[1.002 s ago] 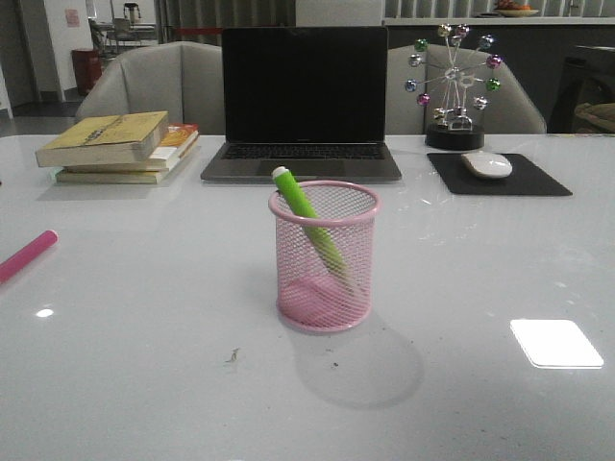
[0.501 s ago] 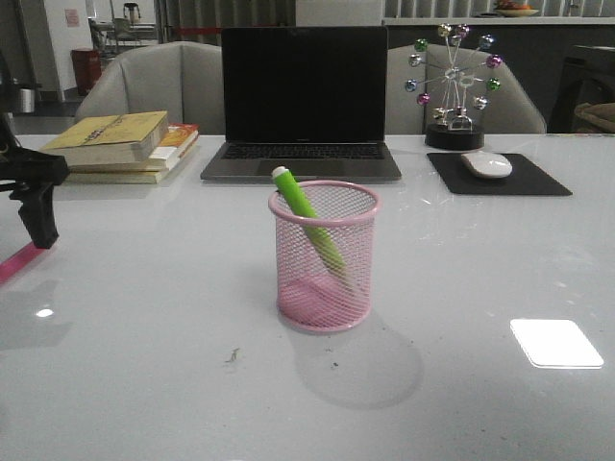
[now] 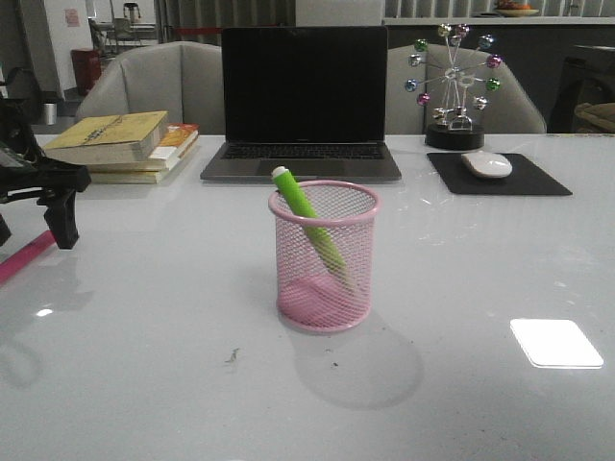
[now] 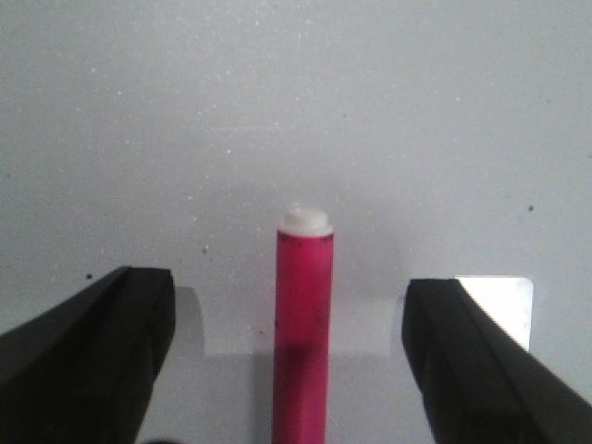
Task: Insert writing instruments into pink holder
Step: 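Lower the left gripper over the pink marker and grasp it, then lift the pink marker upright and carry it above the holder, then lower the pink marker into the holder and open the left gripper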
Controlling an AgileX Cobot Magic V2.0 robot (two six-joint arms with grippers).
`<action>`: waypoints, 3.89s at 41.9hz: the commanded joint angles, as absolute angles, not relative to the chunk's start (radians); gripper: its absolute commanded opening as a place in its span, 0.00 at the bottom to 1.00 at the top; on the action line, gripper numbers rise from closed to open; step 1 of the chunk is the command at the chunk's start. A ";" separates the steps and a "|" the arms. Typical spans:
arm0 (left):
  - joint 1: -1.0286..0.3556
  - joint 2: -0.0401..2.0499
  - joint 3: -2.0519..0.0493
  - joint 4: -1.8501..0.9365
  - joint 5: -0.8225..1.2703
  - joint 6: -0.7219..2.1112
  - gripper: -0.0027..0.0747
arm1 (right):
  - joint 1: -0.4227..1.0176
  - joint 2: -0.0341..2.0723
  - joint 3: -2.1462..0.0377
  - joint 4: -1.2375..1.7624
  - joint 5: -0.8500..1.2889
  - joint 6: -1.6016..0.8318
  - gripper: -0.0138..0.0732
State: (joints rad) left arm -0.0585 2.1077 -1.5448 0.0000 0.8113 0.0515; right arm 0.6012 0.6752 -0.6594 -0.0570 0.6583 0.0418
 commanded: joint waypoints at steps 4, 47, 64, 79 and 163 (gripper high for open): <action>-0.059 2.071 -1.599 0.000 0.823 0.050 0.76 | 0.599 0.673 -0.688 -0.073 0.588 0.037 0.71; -0.059 2.072 -1.606 0.007 0.844 0.050 0.18 | 0.599 0.673 -0.688 -0.073 0.588 0.037 0.71; -0.087 1.678 -1.269 -0.401 0.490 0.344 0.15 | 0.599 0.673 -0.688 -0.073 0.588 0.037 0.71; -0.390 1.306 -0.853 -0.464 -0.084 0.395 0.15 | 0.599 0.673 -0.688 -0.073 0.588 0.037 0.71; -0.938 1.578 -0.959 -0.449 -0.483 0.470 0.56 | 0.599 0.673 -0.688 -0.073 0.588 0.037 0.71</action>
State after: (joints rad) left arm -0.9495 1.7035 -0.9267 -0.4674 -0.5427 0.4255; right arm 0.6012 0.6752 -0.6594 -0.0570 0.6583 0.0418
